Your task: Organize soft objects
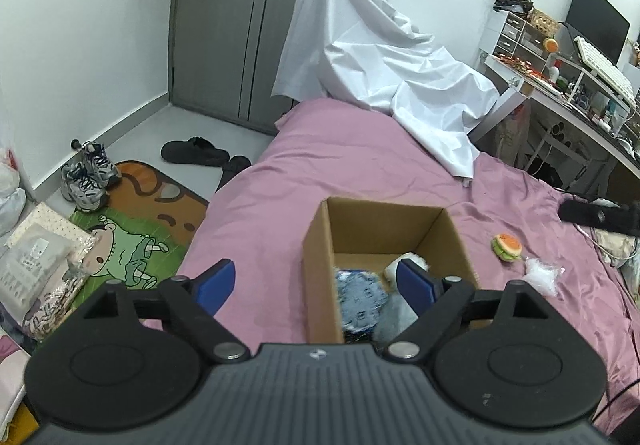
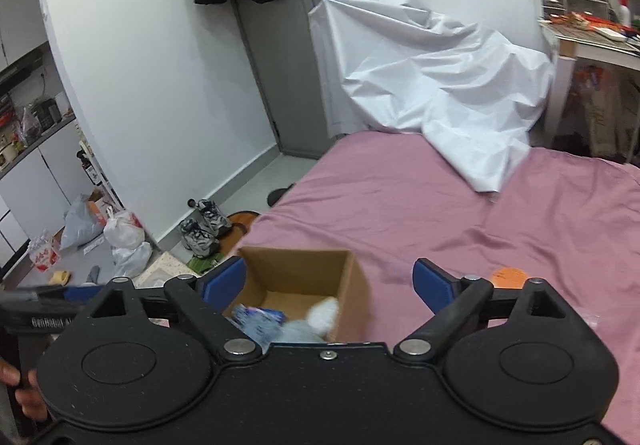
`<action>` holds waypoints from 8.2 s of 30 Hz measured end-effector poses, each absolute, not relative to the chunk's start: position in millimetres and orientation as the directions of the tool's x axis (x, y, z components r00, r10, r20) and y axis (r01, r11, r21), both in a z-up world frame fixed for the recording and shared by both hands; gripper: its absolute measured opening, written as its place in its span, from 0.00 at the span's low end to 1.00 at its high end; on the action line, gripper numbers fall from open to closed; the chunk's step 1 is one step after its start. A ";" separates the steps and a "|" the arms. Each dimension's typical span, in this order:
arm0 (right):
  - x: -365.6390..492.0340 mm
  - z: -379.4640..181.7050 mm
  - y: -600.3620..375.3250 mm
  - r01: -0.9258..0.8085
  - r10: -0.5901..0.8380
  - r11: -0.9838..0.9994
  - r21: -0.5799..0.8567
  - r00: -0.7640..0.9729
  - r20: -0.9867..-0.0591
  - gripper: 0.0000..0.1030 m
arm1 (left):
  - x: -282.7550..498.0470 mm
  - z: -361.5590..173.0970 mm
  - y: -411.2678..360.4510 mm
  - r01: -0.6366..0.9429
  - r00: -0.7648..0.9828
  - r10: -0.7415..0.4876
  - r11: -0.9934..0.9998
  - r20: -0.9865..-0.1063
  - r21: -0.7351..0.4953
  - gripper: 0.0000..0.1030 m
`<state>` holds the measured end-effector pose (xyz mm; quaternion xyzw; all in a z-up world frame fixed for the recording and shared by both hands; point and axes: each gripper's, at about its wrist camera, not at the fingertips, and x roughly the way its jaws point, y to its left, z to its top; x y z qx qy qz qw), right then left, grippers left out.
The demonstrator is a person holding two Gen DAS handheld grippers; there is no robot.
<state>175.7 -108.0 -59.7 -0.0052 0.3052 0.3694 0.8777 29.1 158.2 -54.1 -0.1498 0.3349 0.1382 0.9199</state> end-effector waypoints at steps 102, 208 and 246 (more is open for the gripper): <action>317.8 -229.7 -296.6 -0.296 0.763 0.628 0.720 0.418 -0.493 0.27 | 279.2 -127.7 -37.4 -0.076 0.603 -0.085 0.984 -0.793 -0.163 0.39; 162.8 -87.3 -64.2 -0.801 0.609 0.586 -0.120 0.533 -0.588 0.86 | 55.1 -81.6 172.2 -0.422 0.743 0.170 0.870 -0.647 -0.256 0.86; 114.0 -29.4 -213.6 -0.638 0.583 0.751 0.168 0.522 -0.623 1.00 | -19.5 -9.9 75.2 -0.307 0.692 0.061 0.927 -0.719 -0.217 0.99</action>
